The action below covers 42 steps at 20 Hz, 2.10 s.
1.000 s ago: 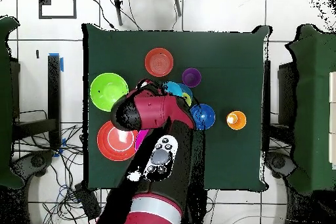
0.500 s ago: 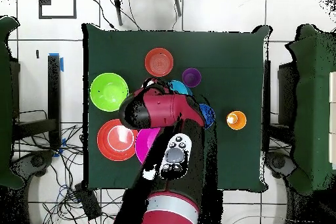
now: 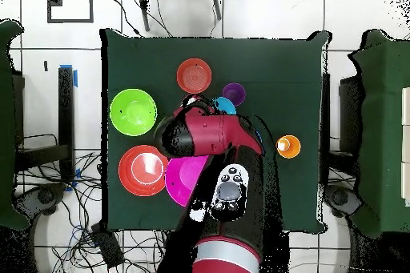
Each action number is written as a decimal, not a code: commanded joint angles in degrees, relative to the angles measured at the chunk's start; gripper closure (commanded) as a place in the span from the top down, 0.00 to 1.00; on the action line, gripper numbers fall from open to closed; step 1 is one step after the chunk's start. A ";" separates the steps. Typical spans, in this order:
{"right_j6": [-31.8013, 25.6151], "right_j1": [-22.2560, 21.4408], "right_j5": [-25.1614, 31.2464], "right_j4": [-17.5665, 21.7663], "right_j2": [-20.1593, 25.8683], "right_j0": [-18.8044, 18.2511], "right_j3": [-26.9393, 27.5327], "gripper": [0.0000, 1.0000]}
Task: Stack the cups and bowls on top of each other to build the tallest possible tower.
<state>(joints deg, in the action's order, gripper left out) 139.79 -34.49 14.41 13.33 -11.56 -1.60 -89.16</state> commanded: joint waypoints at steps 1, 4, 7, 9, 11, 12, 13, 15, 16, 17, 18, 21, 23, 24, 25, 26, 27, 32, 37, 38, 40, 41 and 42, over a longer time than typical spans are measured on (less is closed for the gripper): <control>-6.68 -0.20 4.16 4.82 7.79 -0.49 -3.46 0.00; -6.48 -0.26 4.31 5.19 8.02 -0.64 -3.38 0.00; -6.18 -0.15 4.23 5.54 8.11 -0.67 -3.27 0.00; -5.94 -0.16 4.12 5.67 8.12 -0.62 -3.30 0.00; -5.96 -0.36 4.31 5.68 8.24 -0.68 -3.38 0.00; -6.06 -0.50 4.52 5.67 8.33 -0.73 -3.41 0.00; -6.18 -0.58 4.63 5.68 8.46 -0.87 -3.47 0.00; -6.65 -0.86 4.71 5.76 8.93 -1.47 -3.88 0.00; -6.99 -1.03 4.91 5.79 9.22 -1.82 -4.14 0.00; -7.19 -1.26 4.73 5.95 9.38 -2.13 -4.62 0.00; -7.55 -1.57 4.52 6.03 9.93 -2.81 -5.34 0.00; -8.60 -2.35 4.37 6.41 11.44 -4.48 -7.23 0.00; -8.57 -2.88 3.37 7.02 11.99 -5.20 -8.54 0.00; -8.45 -3.05 3.15 7.24 12.06 -5.31 -8.83 0.00; -8.33 -3.07 3.08 7.45 12.12 -5.38 -8.93 0.00; -7.99 -2.98 2.72 7.82 12.00 -5.30 -8.88 0.00; -7.71 -2.82 2.49 8.16 11.99 -5.32 -8.80 0.00; -6.62 -2.18 1.84 9.49 12.21 -5.44 -8.44 0.00; -5.86 -2.57 2.20 9.99 12.33 -5.18 -8.49 0.00; -5.67 -2.41 2.11 10.12 12.28 -5.09 -8.38 0.00; -5.27 -2.09 1.83 10.37 12.13 -4.88 -8.15 0.00; -5.11 -2.03 1.76 10.45 12.11 -4.83 -8.11 0.00; -5.04 -1.99 1.68 10.52 12.12 -4.82 -8.08 0.00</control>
<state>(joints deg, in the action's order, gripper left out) 139.79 -37.29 14.40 19.47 -5.58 -6.73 -95.31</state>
